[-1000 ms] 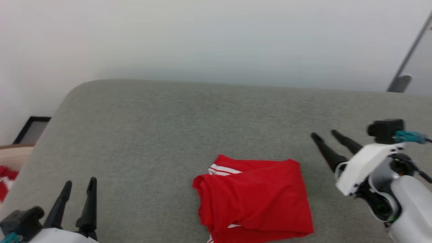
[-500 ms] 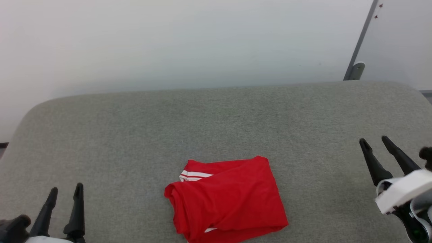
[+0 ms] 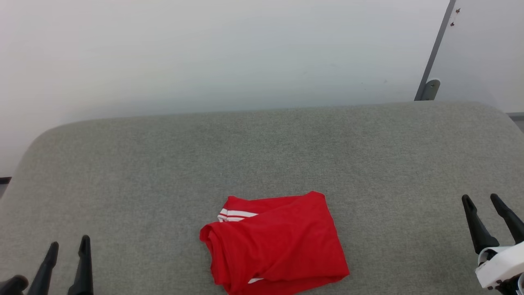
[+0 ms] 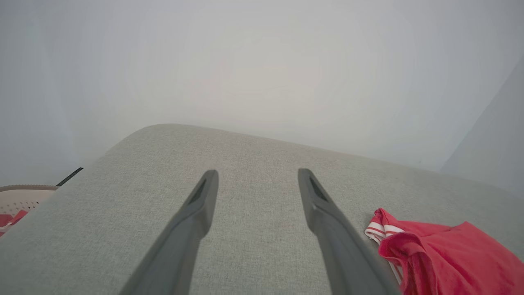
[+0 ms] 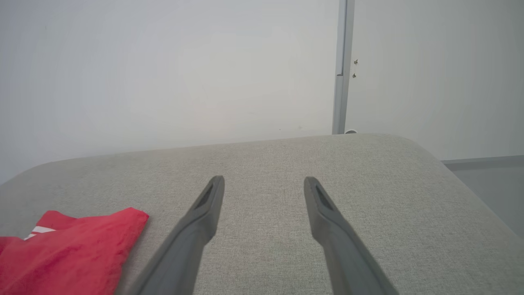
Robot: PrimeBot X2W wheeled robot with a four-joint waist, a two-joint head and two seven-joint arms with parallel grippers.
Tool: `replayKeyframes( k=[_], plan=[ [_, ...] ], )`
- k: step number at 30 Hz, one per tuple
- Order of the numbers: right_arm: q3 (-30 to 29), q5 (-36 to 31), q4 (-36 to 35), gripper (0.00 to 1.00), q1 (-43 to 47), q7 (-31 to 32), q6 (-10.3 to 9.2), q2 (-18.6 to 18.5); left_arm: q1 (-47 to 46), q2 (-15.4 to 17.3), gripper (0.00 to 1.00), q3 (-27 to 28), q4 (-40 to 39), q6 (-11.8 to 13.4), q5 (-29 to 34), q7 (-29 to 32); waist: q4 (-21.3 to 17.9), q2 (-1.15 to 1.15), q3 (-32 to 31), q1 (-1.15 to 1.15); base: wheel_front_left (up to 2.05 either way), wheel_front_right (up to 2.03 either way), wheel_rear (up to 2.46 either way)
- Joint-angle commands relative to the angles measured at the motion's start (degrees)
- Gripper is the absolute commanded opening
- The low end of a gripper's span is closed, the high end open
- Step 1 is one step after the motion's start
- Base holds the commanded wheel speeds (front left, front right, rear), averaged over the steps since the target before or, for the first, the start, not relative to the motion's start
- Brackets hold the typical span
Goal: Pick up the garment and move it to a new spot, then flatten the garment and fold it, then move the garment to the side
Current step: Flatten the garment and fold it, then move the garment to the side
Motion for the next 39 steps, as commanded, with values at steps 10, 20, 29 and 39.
replayKeyframes(
  k=[10, 20, 29, 39],
  plan=[
    [-3.91, -3.71, -2.23, 1.00, 2.66, 1.66, -0.10, 1.93, 0.43, -1.04, 1.00, 1.19, 0.22, -1.18, 1.18, 0.02, 0.98, 0.00, -0.24, 0.00, 0.00, 0.00, 0.00],
    [-4.22, -4.69, -4.06, 1.00, 3.49, 3.77, -0.10, 2.82, -0.11, -0.95, 1.00, 0.76, 0.29, -1.34, 1.79, 0.06, 3.07, 0.00, -0.21, 0.00, 0.00, 0.00, 0.00],
    [1.79, -2.90, -5.23, 1.00, 1.24, 9.66, -0.10, 4.10, -0.49, -1.12, 1.00, -0.72, -0.81, -0.78, 2.60, 0.89, 8.44, 0.00, 0.37, 0.00, 0.00, 0.00, 0.00],
    [9.57, 2.67, -1.41, 1.00, -1.33, 18.55, -0.10, 3.94, -1.69, -1.38, 1.00, -2.48, -0.72, -1.61, 2.08, 1.98, 15.18, 0.00, 1.96, 0.00, 0.00, 0.00, 0.00]
  ],
)
